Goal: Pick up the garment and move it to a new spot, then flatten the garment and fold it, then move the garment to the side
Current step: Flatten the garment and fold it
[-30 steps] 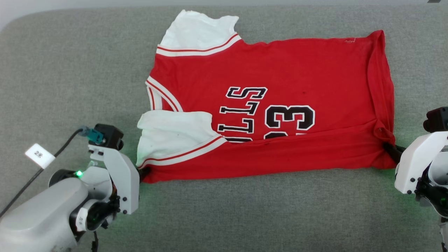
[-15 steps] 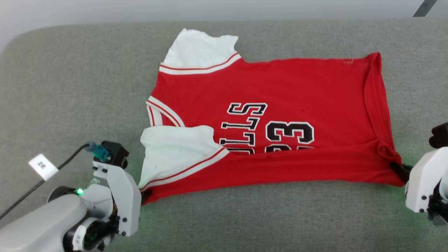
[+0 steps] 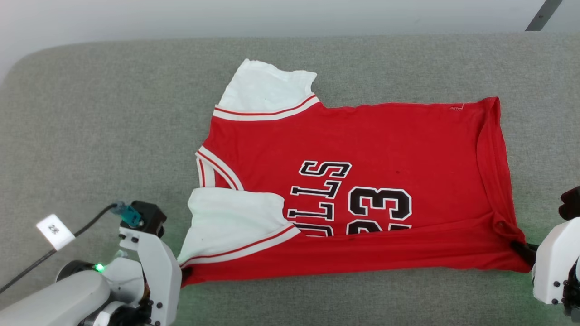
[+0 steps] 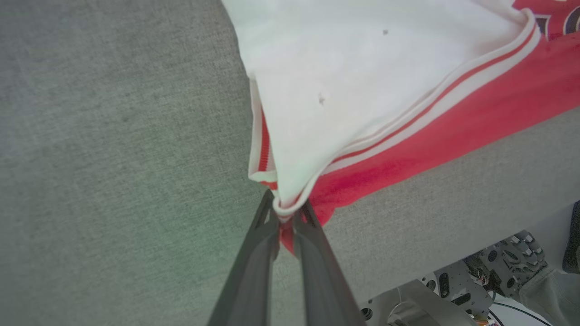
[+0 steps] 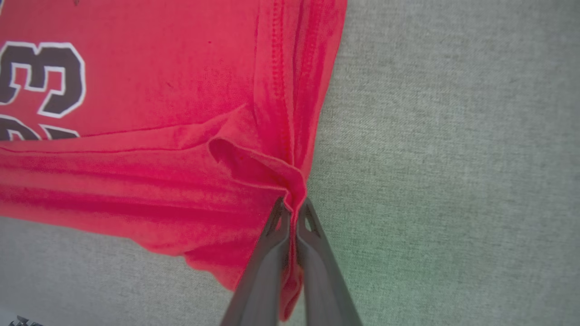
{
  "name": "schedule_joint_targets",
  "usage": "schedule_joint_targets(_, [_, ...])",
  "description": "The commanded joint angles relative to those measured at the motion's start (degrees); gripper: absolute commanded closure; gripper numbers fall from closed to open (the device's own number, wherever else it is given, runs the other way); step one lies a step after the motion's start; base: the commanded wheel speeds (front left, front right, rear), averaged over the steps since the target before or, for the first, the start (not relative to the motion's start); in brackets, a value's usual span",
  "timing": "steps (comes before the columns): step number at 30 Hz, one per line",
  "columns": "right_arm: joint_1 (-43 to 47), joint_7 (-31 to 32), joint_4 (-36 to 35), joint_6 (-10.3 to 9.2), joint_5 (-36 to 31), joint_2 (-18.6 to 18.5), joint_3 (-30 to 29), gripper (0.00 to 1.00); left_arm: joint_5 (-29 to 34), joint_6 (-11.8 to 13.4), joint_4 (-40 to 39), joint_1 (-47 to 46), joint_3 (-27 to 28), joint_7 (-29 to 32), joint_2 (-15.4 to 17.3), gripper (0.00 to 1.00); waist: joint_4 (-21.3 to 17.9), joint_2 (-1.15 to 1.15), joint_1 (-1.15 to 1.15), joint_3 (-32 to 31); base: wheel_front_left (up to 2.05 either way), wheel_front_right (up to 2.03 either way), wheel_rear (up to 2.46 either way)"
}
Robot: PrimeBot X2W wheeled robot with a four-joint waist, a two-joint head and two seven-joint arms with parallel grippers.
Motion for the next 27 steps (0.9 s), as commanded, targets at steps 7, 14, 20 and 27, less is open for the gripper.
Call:
schedule_joint_targets(7, [0.5,-0.06,1.08,-0.08,-0.56,0.97,1.31,1.0,-0.66,-0.01,1.97,1.13,-0.46,0.53,-1.12,0.74,-0.34,0.0,0.0,-0.16,0.0,0.0,0.0])
schedule_joint_targets(14, [-0.49,-1.02,1.05,-0.08,-0.46,0.78,1.68,0.0,0.8,0.17,1.62,-0.56,-0.52,0.96,-0.39,0.0,-0.67,0.0,0.0,-0.55,0.0,0.0,0.0])
schedule_joint_targets(20, [-1.13,-1.79,-1.3,-0.07,0.11,1.16,1.09,0.0,2.04,0.93,-1.63,-4.03,0.97,2.56,2.05,0.0,-1.82,0.0,0.0,-0.78,0.0,0.0,0.0])
schedule_joint_targets(27, [-2.3,-6.75,-6.48,-0.07,-0.7,1.96,0.5,0.0,6.24,-1.27,-0.75,-12.61,4.99,0.67,2.15,0.0,-4.31,0.0,0.0,0.18,0.0,0.0,0.0])
